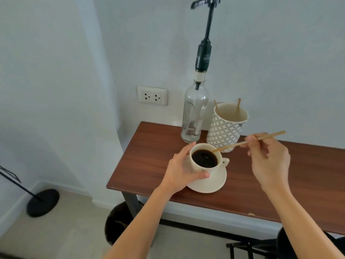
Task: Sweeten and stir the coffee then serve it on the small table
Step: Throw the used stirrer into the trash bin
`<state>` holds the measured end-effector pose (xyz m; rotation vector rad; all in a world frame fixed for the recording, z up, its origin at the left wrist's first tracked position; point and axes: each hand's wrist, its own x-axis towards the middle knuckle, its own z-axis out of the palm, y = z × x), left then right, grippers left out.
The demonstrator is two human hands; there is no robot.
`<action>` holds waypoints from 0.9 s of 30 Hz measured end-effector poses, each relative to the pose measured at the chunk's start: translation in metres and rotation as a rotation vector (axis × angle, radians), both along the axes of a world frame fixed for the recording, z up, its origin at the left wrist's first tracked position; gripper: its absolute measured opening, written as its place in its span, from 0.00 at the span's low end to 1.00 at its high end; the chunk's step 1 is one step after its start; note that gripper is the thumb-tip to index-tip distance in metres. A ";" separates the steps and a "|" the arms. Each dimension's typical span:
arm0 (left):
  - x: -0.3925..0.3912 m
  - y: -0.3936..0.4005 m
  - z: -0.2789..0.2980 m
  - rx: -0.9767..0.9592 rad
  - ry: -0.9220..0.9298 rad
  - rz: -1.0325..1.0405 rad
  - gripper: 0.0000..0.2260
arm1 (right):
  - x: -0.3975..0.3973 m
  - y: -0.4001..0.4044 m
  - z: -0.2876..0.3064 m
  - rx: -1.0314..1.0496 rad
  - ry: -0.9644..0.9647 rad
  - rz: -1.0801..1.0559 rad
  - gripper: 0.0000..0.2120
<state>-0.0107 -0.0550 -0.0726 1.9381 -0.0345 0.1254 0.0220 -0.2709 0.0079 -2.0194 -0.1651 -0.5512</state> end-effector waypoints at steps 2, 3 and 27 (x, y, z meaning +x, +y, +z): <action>0.000 0.007 0.004 -0.009 0.035 -0.039 0.45 | 0.002 0.002 0.005 0.230 0.075 -0.034 0.10; -0.002 0.013 0.009 -0.010 0.058 -0.061 0.46 | 0.001 0.004 0.009 0.345 0.105 -0.038 0.10; 0.016 0.436 -0.080 0.665 -0.173 0.310 0.23 | -0.097 0.411 -0.122 -0.146 0.291 0.173 0.07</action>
